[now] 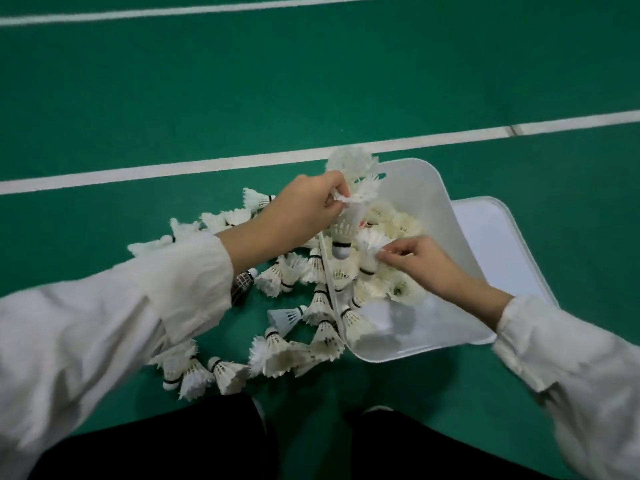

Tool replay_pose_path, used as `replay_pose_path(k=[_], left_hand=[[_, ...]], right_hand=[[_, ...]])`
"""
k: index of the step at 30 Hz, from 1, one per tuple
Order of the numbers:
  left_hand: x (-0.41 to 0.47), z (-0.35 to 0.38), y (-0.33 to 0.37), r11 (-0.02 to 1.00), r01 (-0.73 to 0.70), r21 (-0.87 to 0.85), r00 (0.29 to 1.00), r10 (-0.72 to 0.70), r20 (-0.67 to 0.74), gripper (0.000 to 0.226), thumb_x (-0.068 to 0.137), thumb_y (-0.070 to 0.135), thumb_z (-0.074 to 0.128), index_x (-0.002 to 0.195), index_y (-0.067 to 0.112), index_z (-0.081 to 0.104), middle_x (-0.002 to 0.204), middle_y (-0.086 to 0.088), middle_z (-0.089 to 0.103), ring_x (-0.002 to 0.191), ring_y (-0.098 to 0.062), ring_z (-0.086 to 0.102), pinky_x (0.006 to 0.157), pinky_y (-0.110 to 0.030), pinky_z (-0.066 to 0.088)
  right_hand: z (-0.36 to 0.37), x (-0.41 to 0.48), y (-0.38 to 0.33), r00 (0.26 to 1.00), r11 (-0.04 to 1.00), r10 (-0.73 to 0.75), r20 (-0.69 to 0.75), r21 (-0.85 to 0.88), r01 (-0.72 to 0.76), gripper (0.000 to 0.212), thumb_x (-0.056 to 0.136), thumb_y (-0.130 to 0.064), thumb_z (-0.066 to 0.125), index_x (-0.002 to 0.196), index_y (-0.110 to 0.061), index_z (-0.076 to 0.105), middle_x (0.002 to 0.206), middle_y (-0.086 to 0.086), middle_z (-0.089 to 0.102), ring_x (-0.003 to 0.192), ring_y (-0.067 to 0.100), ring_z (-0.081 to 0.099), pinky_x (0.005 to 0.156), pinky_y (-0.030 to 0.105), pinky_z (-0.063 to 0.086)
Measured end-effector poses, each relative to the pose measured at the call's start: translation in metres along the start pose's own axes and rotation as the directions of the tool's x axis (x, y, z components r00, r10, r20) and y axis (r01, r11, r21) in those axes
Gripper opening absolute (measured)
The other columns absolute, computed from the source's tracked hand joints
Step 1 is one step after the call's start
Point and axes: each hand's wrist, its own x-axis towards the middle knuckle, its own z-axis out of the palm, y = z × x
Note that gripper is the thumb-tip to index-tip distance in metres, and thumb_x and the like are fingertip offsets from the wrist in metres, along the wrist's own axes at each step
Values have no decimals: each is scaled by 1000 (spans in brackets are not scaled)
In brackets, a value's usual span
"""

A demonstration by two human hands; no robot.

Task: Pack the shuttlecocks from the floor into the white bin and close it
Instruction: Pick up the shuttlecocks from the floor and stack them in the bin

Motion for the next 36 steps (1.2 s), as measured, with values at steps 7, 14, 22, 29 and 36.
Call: replay_pose_path(k=[7, 14, 22, 29, 36], left_hand=[[19, 53, -3, 959, 158, -237, 978, -185, -94, 12, 93, 17, 51, 102, 13, 56, 74, -4, 66, 61, -10, 63, 62, -25, 50], [16, 79, -9, 953, 165, -255, 977, -193, -92, 12, 92, 17, 51, 102, 13, 56, 74, -4, 66, 65, -13, 65, 69, -37, 55], [12, 97, -15, 946, 208, -249, 969, -233, -75, 13, 90, 13, 52, 101, 13, 58, 77, -5, 66, 65, -13, 66, 71, -34, 54], [12, 98, -17, 916, 230, -329, 954, -278, -108, 6, 91, 15, 52, 95, 14, 56, 77, -5, 66, 63, -15, 67, 69, -35, 56], [12, 96, -12, 856, 245, -455, 928, -343, -146, 7, 91, 14, 54, 96, 11, 57, 81, -4, 67, 62, -11, 67, 55, -11, 50]], right_hand=[[44, 5, 30, 969, 982, -24, 247, -177, 69, 25, 87, -28, 63, 103, -10, 72, 107, 1, 71, 87, 12, 64, 67, 8, 43], [71, 23, 55, 926, 858, -132, 353, -427, 285, 24, 91, -17, 53, 99, -3, 71, 103, 14, 66, 94, 28, 61, 85, 34, 43], [101, 47, 82, 909, 519, -154, 387, -751, 407, 27, 90, -6, 45, 110, -9, 63, 114, 7, 64, 100, 30, 61, 88, 34, 46], [41, 12, 32, 924, 789, -53, 379, -551, 271, 35, 89, -28, 56, 123, -22, 56, 126, 3, 57, 113, 23, 55, 94, 38, 47], [-17, -15, -2, 963, 946, -244, -116, -248, 210, 15, 87, -30, 61, 100, -24, 61, 91, -16, 54, 73, 4, 58, 64, 20, 44]])
